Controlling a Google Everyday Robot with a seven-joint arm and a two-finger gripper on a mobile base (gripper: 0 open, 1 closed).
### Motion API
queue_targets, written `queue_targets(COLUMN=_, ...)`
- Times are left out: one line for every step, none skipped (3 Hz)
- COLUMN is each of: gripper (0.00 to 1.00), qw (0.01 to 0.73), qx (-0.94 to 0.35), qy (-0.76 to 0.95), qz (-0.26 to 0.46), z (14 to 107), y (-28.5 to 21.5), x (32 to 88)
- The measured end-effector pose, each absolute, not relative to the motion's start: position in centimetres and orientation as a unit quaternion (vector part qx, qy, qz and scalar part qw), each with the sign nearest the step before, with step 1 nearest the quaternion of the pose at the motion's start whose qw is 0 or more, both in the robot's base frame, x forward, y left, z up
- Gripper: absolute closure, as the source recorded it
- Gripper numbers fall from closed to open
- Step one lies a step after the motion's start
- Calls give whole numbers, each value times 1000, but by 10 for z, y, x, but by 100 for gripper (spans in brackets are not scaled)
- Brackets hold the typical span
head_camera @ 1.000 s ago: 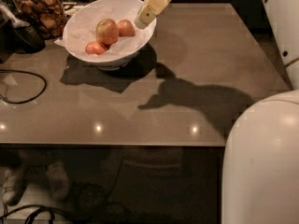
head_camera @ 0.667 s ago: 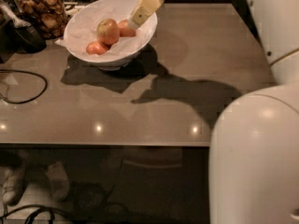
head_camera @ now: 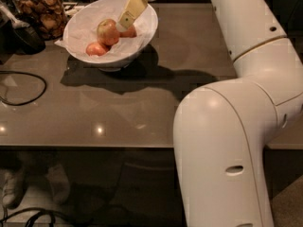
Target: Pick apple from white bowl
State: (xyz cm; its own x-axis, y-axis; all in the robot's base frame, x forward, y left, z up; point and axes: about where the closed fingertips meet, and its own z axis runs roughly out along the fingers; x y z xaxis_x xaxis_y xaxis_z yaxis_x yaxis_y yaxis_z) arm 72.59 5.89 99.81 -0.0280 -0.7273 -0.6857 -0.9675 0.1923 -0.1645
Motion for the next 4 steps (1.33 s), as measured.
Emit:
queue_targets(gripper=0, qw=354, qx=-601, qy=692, qz=184, z=995, y=67, x=735)
queue_targets(gripper=0, qw=371, qx=-594, qy=685, qz=199, z=989, y=78, x=747)
queue_targets(gripper=0, qw=388, qx=-593, qy=674, qz=208, z=986, y=86, x=755)
queue_targets(gripper=0, qw=399, qx=-591, qy=665, qz=221, z=979, y=93, x=761)
